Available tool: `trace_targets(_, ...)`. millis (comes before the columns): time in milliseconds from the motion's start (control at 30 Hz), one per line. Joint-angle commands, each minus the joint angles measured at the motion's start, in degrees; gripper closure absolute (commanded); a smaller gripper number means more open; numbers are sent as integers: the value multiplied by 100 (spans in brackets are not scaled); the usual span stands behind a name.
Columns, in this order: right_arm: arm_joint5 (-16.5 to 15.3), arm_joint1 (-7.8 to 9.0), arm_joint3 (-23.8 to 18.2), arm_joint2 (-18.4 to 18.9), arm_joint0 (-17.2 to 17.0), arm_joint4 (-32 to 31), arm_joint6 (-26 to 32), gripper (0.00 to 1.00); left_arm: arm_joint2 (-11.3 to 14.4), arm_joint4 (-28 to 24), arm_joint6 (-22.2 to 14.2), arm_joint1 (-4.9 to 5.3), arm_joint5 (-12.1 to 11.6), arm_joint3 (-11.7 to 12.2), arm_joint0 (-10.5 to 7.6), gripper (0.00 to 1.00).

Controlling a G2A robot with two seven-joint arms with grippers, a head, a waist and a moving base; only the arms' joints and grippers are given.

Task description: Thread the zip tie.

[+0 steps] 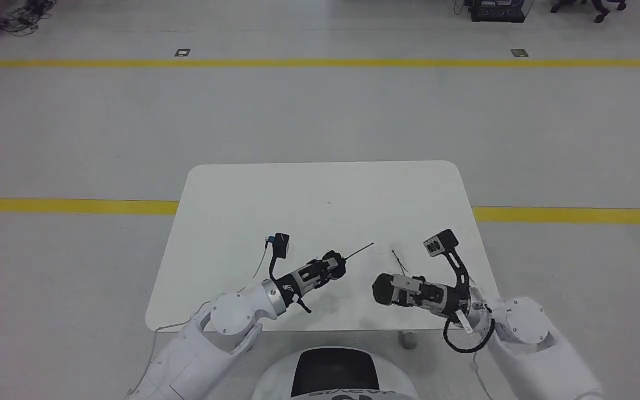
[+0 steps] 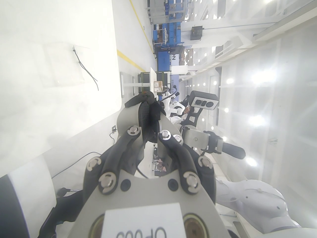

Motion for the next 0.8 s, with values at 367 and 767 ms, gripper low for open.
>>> trace_targets(367, 0, -83, 1176, 117, 378, 1517, 762, 0, 103, -2242, -790, -113, -1187, 539, 127, 100)
trace_targets(767, 0, -225, 2019, -292, 830, 2061, 1453, 0, 325, -3133, -1561, -372, -1187, 1037, -178, 100)
